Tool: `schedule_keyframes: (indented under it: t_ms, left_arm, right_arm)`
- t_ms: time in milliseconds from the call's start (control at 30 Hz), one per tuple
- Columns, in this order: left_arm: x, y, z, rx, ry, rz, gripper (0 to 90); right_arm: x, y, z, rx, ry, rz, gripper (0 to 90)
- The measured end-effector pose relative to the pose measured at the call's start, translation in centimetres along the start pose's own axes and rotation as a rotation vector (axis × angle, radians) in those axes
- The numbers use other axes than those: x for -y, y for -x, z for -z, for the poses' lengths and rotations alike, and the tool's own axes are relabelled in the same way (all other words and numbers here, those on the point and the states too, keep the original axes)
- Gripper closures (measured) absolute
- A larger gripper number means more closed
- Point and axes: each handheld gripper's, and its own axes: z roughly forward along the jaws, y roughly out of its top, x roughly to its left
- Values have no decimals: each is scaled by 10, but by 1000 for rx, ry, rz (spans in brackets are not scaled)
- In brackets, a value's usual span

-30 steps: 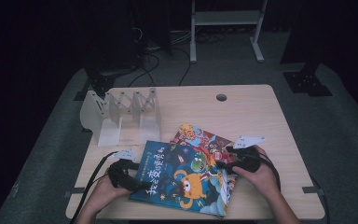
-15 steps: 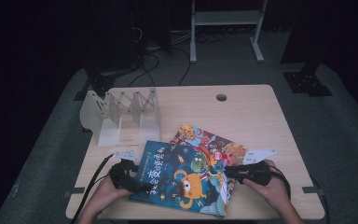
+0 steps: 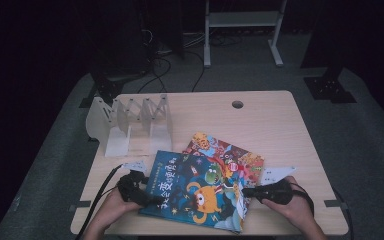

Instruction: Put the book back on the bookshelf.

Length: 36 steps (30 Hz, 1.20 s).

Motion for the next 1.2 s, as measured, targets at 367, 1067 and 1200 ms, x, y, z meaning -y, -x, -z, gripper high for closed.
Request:
schedule_keyframes:
  t_ms: [367, 1067, 1200]
  left_arm:
    - [-4, -6, 12, -5, 50, 39, 0]
    - [-9, -14, 17, -60, 56, 49, 0]
    - [-9, -14, 16, -67, 58, 45, 0]
  right_arm:
    - [-5, -10, -11, -14, -19, 25, 895]
    - [-12, -26, -20, 4, -34, 59, 894]
    - [-12, -32, -19, 3, -43, 69, 894]
